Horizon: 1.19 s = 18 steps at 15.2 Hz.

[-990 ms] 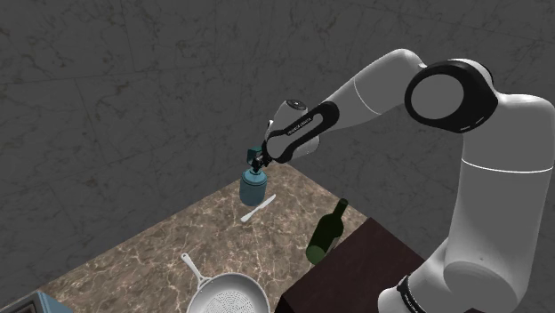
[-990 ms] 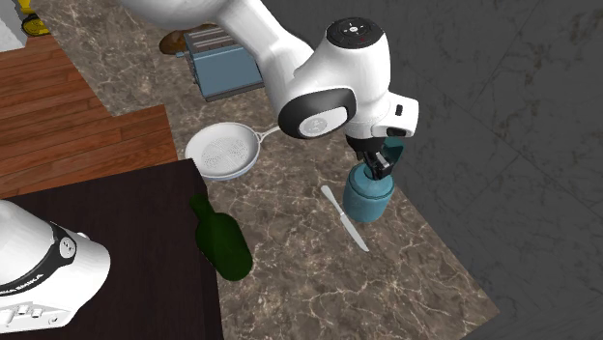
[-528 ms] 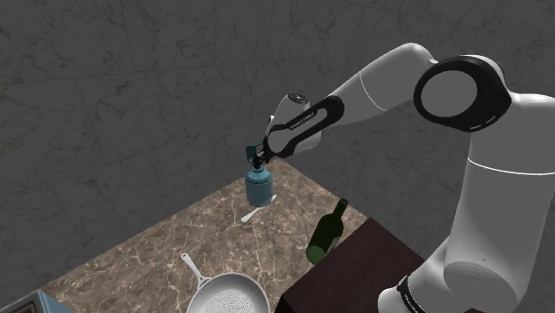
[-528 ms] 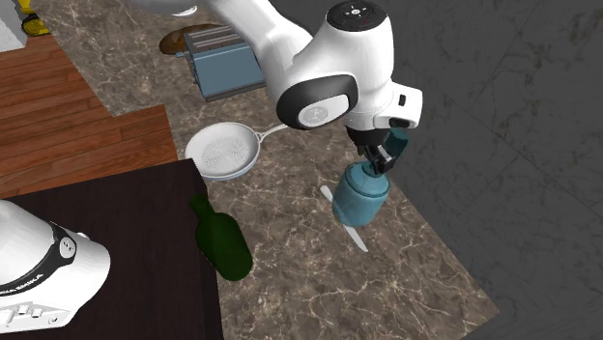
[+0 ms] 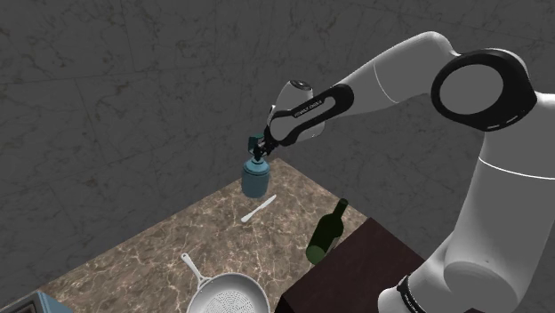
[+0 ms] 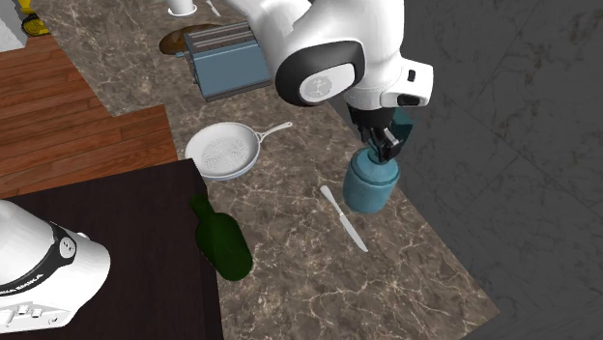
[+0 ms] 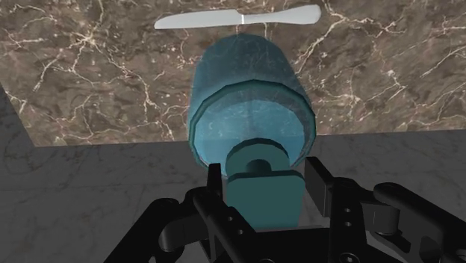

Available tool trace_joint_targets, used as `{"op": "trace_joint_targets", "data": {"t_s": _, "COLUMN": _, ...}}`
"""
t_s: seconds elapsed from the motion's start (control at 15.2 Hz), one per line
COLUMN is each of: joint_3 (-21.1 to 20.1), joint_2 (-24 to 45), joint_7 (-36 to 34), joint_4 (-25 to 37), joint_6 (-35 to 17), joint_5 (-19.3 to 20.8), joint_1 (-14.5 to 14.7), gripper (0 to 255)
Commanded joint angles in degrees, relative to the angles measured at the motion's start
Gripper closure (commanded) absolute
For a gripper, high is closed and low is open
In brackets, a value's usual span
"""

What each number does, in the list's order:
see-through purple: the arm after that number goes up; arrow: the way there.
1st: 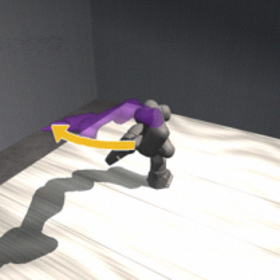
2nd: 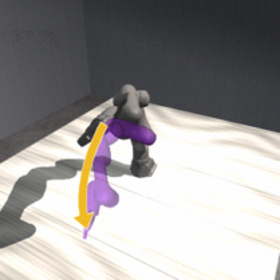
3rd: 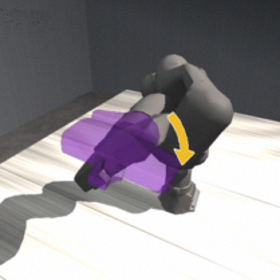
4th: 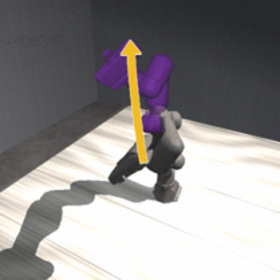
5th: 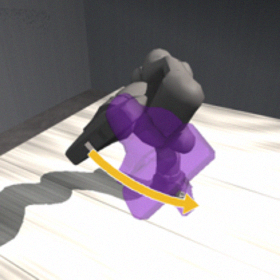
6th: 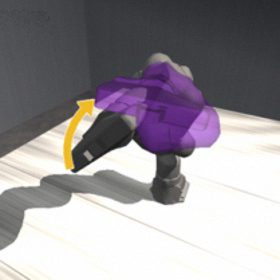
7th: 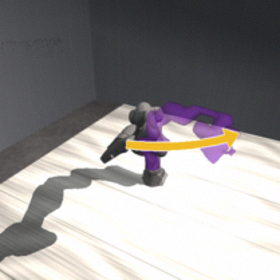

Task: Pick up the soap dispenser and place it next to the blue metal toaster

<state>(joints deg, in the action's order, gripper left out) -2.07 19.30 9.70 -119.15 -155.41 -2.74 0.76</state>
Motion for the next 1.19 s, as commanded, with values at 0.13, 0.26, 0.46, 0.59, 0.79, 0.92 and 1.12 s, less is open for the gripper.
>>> {"op": "trace_joint_targets", "data": {"t_s": 0.13, "joint_3": 0.0, "joint_2": -2.2, "joint_7": 0.0, "joint_4": 0.4, "joint_6": 2.6, "joint_5": 0.0, "joint_1": -0.1, "gripper": 255}}
{"op": "trace_joint_targets", "data": {"t_s": 0.26, "joint_3": 0.1, "joint_2": -3.3, "joint_7": -0.1, "joint_4": 0.7, "joint_6": 3.9, "joint_5": 0.1, "joint_1": -0.1, "gripper": 255}}
{"op": "trace_joint_targets", "data": {"t_s": 0.46, "joint_3": 0.1, "joint_2": -4.7, "joint_7": -0.2, "joint_4": 1.2, "joint_6": 5.9, "joint_5": 0.1, "joint_1": -0.1, "gripper": 255}}
{"op": "trace_joint_targets", "data": {"t_s": 0.59, "joint_3": 0.1, "joint_2": -5.6, "joint_7": -0.3, "joint_4": 1.7, "joint_6": 7.2, "joint_5": 0.1, "joint_1": -0.1, "gripper": 255}}
{"op": "trace_joint_targets", "data": {"t_s": 0.79, "joint_3": 0.1, "joint_2": -6.9, "joint_7": -0.4, "joint_4": 2.4, "joint_6": 9.3, "joint_5": 0.2, "joint_1": -0.1, "gripper": 255}}
{"op": "trace_joint_targets", "data": {"t_s": 0.92, "joint_3": 0.1, "joint_2": -7.7, "joint_7": -0.4, "joint_4": 3.0, "joint_6": 10.7, "joint_5": 0.2, "joint_1": -0.1, "gripper": 255}}
{"op": "trace_joint_targets", "data": {"t_s": 1.12, "joint_3": 0.1, "joint_2": -8.9, "joint_7": -0.5, "joint_4": 3.9, "joint_6": 12.7, "joint_5": 0.3, "joint_1": -0.1, "gripper": 255}}
